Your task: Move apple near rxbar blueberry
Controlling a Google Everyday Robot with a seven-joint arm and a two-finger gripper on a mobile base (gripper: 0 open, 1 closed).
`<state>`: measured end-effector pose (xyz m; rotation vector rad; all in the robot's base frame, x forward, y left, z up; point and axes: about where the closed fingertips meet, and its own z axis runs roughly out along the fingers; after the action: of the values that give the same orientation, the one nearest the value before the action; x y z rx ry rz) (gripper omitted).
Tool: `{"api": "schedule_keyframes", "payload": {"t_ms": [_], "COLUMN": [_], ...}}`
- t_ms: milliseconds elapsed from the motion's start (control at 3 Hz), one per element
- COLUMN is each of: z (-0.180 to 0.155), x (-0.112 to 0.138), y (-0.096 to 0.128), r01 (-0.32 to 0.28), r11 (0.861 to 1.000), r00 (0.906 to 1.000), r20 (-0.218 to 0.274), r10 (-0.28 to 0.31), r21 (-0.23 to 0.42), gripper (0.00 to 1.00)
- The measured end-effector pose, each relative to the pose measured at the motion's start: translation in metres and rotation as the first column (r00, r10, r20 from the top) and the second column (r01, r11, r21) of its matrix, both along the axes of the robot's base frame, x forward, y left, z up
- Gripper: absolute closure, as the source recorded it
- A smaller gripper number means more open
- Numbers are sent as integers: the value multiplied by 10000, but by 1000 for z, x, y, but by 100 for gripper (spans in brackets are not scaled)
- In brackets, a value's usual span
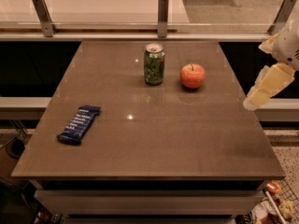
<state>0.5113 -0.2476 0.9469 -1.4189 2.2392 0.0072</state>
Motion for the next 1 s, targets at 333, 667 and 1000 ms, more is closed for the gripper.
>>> {"api": "schedule_keyframes", "payload": {"t_ms": [333,667,1000], "z": [-11,-16,-25], "x": [36,68,89], "y": [-13,-17,-4], "r01": [421,393,36], "r11": [9896,9656,9369], "r00": [9947,9837,9793], "r20": [868,1598,1886], "r10": [-544,-826,-741], "r21": [1374,2571,3495], "gripper": [0,0,0]}}
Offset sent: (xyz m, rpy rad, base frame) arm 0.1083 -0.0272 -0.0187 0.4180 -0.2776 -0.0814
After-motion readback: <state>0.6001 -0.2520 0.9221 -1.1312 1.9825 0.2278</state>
